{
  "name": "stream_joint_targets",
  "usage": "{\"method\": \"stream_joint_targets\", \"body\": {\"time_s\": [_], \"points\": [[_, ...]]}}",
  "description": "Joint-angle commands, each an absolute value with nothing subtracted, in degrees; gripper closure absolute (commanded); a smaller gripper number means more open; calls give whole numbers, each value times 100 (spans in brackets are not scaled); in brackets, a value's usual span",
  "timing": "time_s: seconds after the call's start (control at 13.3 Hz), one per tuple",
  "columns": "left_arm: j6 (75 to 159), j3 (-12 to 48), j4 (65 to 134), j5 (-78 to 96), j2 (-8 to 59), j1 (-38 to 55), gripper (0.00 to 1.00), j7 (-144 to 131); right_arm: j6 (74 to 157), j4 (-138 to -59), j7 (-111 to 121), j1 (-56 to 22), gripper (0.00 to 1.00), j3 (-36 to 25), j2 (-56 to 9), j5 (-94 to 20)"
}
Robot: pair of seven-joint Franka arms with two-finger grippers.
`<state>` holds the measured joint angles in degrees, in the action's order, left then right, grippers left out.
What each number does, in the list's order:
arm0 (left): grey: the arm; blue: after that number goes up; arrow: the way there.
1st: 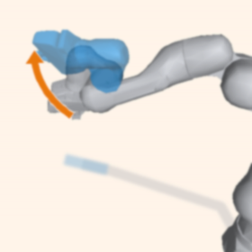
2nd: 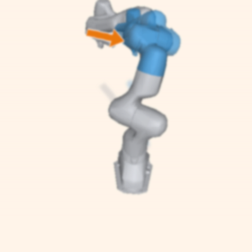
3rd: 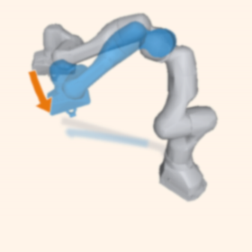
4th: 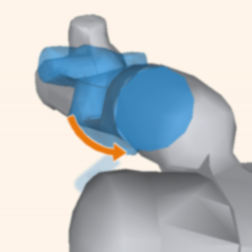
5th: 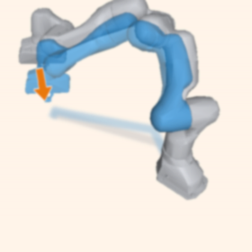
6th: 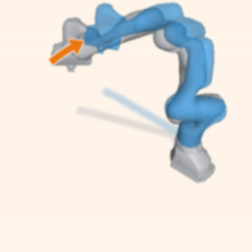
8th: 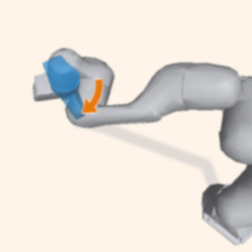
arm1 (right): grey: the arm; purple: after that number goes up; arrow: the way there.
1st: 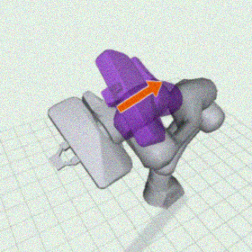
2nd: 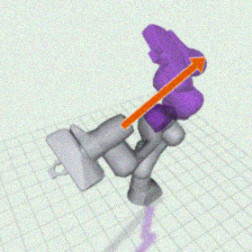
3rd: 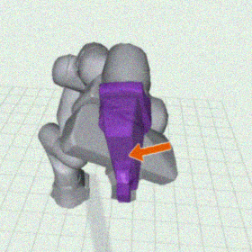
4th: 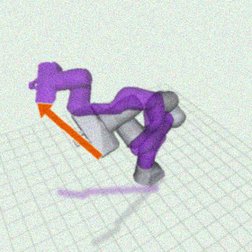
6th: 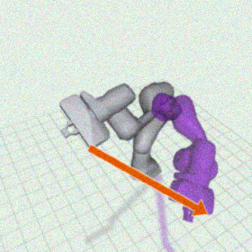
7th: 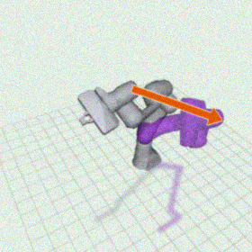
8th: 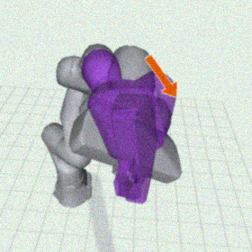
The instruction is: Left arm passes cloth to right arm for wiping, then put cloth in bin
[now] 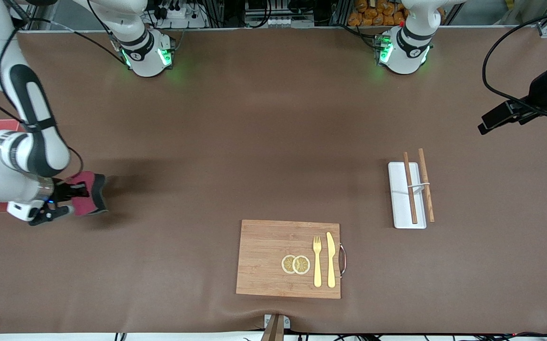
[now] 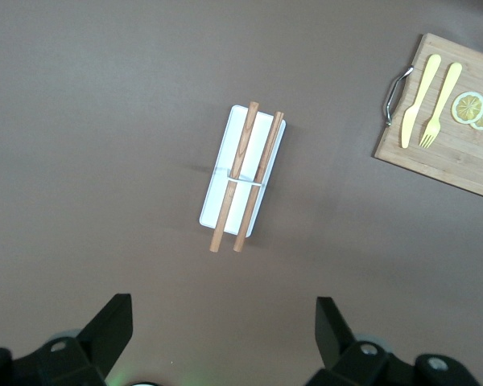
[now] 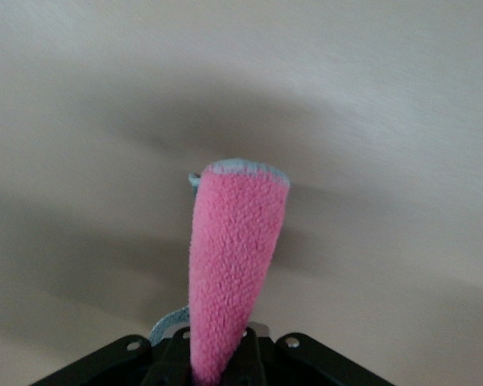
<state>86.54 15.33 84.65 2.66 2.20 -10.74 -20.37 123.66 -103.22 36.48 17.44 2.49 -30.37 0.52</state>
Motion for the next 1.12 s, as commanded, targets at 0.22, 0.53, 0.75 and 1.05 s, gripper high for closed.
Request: {"method": "stream_joint_targets", "body": {"time_s": [0.22,0.53,0.75,1.05], "points": [[8596,572,8657,0,18,-53,0,-1942,12314,-10143,4271,2346,100,360,-2857,834],[8587,396,8640,-280,9,263,0,-1942,12313,-10116,4351,2391,100,360,-2909,914],[8596,352,8631,-308,-44,290,0,-1942,12348,-10125,4385,2303,100,378,-3102,905],[8596,106,8648,-308,-88,448,0,-1899,12366,-10134,4106,1698,100,404,-3217,468]]}}
